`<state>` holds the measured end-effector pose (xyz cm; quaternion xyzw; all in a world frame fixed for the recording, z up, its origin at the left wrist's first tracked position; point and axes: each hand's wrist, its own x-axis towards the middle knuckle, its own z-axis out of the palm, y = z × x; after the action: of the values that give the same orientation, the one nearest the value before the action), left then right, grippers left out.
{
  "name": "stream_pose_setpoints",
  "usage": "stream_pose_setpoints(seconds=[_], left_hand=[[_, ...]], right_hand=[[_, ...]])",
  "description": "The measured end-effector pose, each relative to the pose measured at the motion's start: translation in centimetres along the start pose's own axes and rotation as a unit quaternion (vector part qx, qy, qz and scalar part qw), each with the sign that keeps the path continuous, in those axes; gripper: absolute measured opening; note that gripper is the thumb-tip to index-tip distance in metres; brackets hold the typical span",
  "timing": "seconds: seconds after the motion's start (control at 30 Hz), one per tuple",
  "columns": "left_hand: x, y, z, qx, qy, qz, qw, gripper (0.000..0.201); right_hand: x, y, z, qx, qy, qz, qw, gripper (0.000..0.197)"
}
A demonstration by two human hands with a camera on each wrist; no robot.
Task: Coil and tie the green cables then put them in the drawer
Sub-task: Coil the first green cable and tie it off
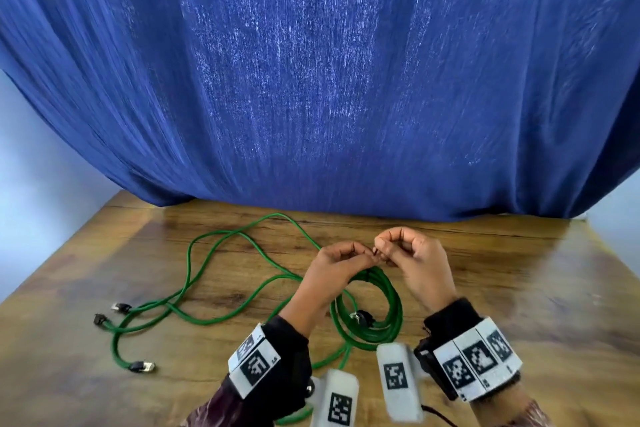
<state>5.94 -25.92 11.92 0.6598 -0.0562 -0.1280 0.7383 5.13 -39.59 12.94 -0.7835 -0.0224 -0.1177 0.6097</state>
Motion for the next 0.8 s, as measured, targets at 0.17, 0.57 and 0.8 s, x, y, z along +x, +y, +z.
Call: stream_pose_setpoints(seconds=[0.17,0.57,0.8], left_hand=[[0.0,-0.1,-0.3,-0.015,-0.009,-0.022,1.000,0.018],[-0.1,-0.3,-0.1,0.007,-0.008,-0.071,0.997,0.024],[-1.0,-0.8,-0.4,-0.061,0.045,-0.122,0.990,0.014]], right_hand=[[0.0,0.4,-0.1,0.014,0.008,0.014,1.000,0.024],[-0.1,1.8,0.3,0.068,0.028,0.074,0.995,0.019],[-0.2,1.6,0.3,0.120,-0.041,0.120,0.985,0.007]])
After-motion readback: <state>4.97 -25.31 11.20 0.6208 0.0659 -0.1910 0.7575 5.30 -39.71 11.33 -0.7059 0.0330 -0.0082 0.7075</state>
